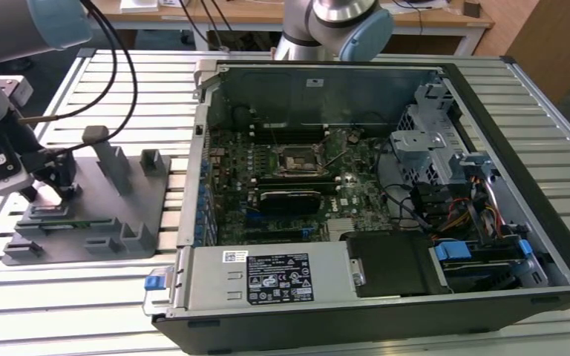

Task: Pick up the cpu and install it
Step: 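Pick up the cpu and move it towards the insertion slot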

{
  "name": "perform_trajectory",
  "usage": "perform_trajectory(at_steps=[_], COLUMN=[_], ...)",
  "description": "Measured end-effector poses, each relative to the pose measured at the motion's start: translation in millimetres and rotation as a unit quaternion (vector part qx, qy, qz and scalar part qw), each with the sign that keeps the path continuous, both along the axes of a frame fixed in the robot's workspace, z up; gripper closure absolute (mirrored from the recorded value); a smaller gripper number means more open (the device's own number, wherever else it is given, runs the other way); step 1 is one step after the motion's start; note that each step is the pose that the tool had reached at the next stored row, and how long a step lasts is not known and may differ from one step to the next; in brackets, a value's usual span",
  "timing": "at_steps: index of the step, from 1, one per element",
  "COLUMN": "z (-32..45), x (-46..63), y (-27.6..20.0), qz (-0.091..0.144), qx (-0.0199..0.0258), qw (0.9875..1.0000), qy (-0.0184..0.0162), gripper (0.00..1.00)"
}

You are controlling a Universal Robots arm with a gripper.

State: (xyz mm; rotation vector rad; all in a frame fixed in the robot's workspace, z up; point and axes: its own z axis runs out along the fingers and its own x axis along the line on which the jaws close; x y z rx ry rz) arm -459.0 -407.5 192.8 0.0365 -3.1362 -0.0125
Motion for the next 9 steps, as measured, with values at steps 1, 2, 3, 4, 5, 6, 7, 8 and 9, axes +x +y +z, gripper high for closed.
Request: perform_trajectory(at_steps=[1, 2, 3, 4, 5, 6, 7, 8, 9], z=[1.8, 3.2, 4.9, 6.5, 8.3, 10.0, 11.6, 13.1, 14.1], x=[0.0, 0.0, 0.0, 0.0, 0.0, 0.0, 0.0, 0.0, 0.0], y=[0.0, 0.0, 0.0, 0.0, 0.0, -0.1, -0.2, -0.2, -0.2], qz=[0.0, 0.0, 0.0, 0.0, 0.0, 0.0, 0.0, 0.0, 0.0], qx=[0.0, 0.0, 0.0, 0.0, 0.0, 0.0002, 0.0005, 0.0005, 0.0005], qw=[1.0, 1.0, 1.0, 1.0, 1.0, 1.0, 1.0, 1.0, 1.0], qy=[0.0, 0.0, 0.0, 0.0, 0.0, 0.0, 0.0, 0.0, 0.0], gripper=[0.46, 0.46, 0.46, 0.46, 0.46, 0.46, 0.46, 0.46, 0.46])
